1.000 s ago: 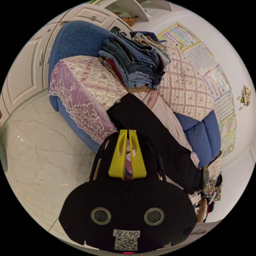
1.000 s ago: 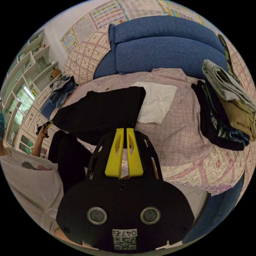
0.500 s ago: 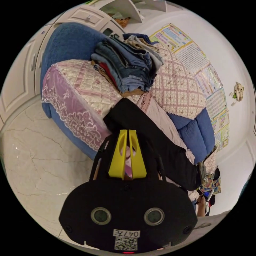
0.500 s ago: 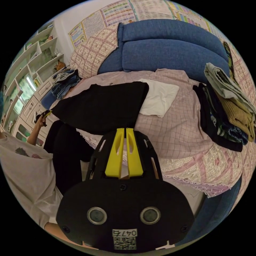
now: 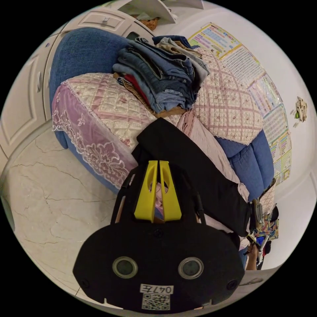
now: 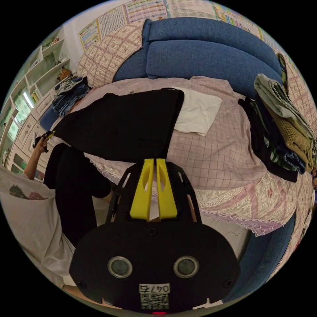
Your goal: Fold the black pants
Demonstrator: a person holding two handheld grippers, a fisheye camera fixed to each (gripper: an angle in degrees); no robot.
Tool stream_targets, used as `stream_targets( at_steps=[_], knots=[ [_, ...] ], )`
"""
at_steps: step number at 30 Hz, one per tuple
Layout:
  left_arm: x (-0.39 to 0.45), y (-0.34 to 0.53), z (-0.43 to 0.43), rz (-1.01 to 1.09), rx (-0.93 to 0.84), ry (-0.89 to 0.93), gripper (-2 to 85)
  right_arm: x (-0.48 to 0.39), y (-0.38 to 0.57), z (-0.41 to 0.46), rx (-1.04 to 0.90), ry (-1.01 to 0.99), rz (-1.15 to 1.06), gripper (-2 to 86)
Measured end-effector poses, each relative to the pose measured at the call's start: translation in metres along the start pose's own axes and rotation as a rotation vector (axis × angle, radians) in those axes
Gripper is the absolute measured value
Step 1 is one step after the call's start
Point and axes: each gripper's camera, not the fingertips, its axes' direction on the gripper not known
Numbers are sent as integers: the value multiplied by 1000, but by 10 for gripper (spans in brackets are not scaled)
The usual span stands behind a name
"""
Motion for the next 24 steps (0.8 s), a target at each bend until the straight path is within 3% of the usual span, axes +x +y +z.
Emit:
stream_targets(
  at_steps=[3,6,10,16,24],
  knots=[
    [-6,1,-3,16,-1,5,-9,-15,-28,-20,-78,104,-33,12],
    [-16,3,-3,17,8,25,-9,-56,-79,-59,14,226,-117,21],
    [-36,7,3,-23,38,77,-7,-147,-208,-56,100,121,-393,16],
    [-54,10,13,-34,70,119,-3,-269,-397,37,70,-139,-812,14],
    [-72,5,38,-29,102,130,3,-333,-576,145,-94,-241,-941,21]
  ],
)
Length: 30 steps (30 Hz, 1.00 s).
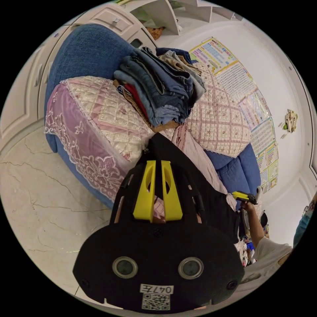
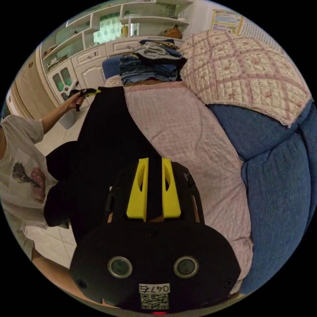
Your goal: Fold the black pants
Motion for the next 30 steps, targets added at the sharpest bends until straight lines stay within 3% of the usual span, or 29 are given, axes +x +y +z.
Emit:
stream_targets(
  at_steps=[6,10,12,19,24,26,30],
  knots=[
    [-5,10,26,24,13,1,-5,31,-71,40,-141,-44,-108,1],
    [1,20,46,86,48,-36,-8,62,-101,31,-74,-38,0,-5],
    [0,26,64,95,33,-83,-8,70,-108,55,-183,-16,18,-5],
    [-30,55,119,-8,40,-26,-8,77,-138,39,-156,35,97,39],
    [-40,68,154,-1,40,-11,-6,3,-162,-12,43,42,14,57],
    [-48,74,179,-24,12,-12,-5,-50,-170,-3,-27,70,-146,49],
    [-50,91,202,-44,32,-50,-3,-70,-163,23,-149,94,-139,43]
  ],
)
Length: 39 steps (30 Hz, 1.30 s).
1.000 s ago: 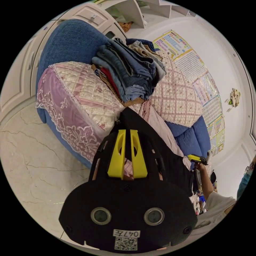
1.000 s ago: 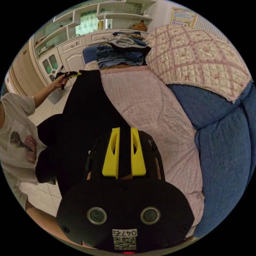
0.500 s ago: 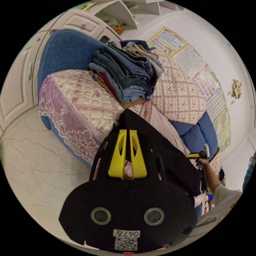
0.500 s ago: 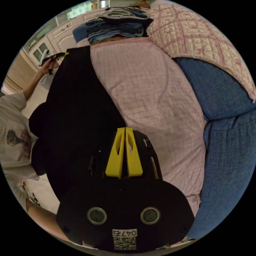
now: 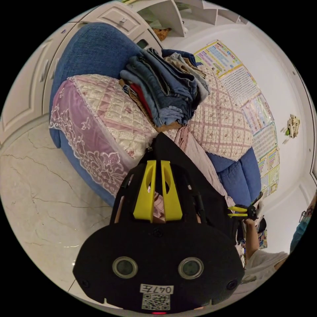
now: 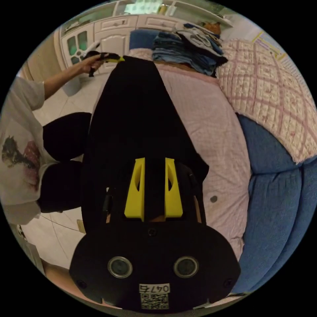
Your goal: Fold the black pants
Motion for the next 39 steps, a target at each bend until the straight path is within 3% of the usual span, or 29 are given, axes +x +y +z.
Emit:
stream_targets(
  at_steps=[3,5,7,11,16,18,22,26,33,35,39],
  knots=[
    [29,23,-8,100,99,-240,-6,3,18,8,1,-72,95,19],
    [76,41,-7,280,141,-357,-9,-9,28,13,-19,-37,99,2],
    [117,46,17,462,58,-226,-9,-18,32,11,-14,-5,105,-2],
    [224,62,140,774,-295,113,-9,-36,51,-4,29,-49,123,1],
    [320,102,290,1048,-478,46,-9,-55,100,-19,29,101,374,63],
    [339,116,343,1076,-534,77,-9,-58,120,-18,22,153,491,71],
    [362,150,441,1112,-672,110,-9,-66,158,-6,73,57,641,19],
    [351,171,505,1117,-719,-9,-9,-90,198,-20,149,72,682,-2],
    [313,173,544,975,-673,62,-9,-126,285,-43,287,57,847,-6],
    [305,174,555,958,-669,75,-9,-143,295,-24,181,25,807,-5],
    [307,181,563,1000,-665,31,-9,-167,321,-38,208,83,813,0]
  ],
)
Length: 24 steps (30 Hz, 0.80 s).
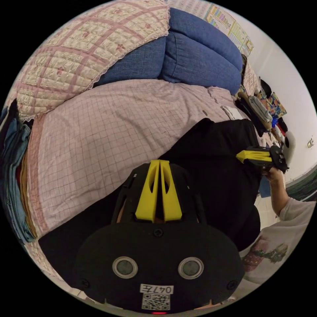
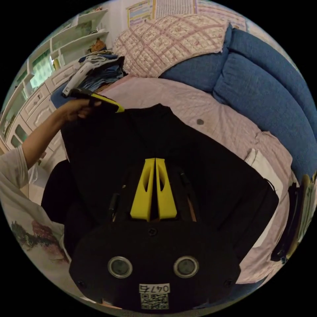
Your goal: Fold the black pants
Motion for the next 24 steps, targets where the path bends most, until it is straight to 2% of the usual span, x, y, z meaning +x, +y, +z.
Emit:
stream_targets(
  at_steps=[3,6,9,15,19,24],
  knots=[
    [10,7,-12,43,4,-71,-9,19,37,-39,72,-12,40,9],
    [20,32,-41,75,73,-19,-9,46,93,-79,127,-6,152,13],
    [23,74,-60,72,105,-23,-9,63,157,-103,101,76,247,15],
    [-33,193,-96,-226,195,-247,-9,93,301,-150,118,400,537,21],
    [-81,245,-108,-393,243,-327,-8,113,362,-162,161,262,576,30],
    [-111,268,-98,-466,225,-370,-9,134,398,-149,132,164,583,36]
  ],
)
